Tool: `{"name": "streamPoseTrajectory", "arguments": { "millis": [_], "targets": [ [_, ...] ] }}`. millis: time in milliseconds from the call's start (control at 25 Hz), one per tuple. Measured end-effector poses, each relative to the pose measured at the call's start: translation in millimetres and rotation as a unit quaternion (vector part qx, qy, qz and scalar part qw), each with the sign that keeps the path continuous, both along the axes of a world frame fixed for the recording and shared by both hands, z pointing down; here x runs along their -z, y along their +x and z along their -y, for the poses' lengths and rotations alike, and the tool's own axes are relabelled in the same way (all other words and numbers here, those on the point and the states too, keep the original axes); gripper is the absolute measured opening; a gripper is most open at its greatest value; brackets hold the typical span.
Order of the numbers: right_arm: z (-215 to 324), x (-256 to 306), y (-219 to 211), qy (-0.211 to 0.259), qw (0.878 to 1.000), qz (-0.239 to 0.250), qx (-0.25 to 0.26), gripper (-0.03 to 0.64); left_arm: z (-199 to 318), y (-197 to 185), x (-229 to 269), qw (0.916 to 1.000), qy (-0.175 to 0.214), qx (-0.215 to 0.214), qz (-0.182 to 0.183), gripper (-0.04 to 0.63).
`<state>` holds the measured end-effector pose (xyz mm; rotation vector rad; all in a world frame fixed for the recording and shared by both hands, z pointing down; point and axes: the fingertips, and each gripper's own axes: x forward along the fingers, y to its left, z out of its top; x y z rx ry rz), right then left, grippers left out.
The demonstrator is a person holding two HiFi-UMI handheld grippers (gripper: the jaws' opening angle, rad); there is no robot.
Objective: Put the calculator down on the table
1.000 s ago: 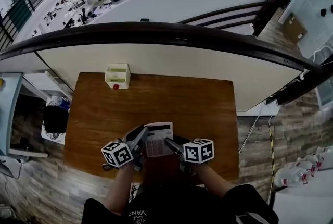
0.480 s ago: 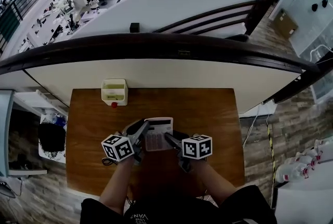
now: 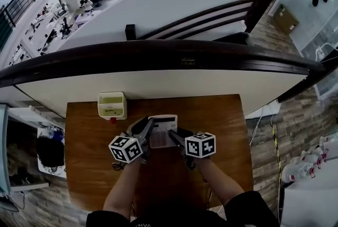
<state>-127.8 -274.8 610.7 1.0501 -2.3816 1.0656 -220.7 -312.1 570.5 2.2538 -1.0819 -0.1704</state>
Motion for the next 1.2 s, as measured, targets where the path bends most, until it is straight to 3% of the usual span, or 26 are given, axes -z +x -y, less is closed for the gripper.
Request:
{"name": "streamPoseTrajectory", "arguments": {
  "millis": [400, 840, 1200],
  "targets": [
    [40.1, -25.9, -8.1, -0.009, 1.000, -0.012, 0.003, 0.153, 38.2, -5.4, -21.5, 0.9984, 0.023, 0.025, 0.045, 0.071],
    [71.1, -46.4, -17.4, -0.011, 0.999, -0.034, 0.001, 0.150, 70.1, -20.8, -55.3, 0.9945, 0.011, 0.074, 0.072, 0.063],
    [75.7, -47.5, -18.1, -0.001, 0.999, -0.035, -0.040, 0.152, 76.4, -18.7, -57.9, 0.9850, 0.039, 0.086, 0.144, 0.069]
  ]
}}
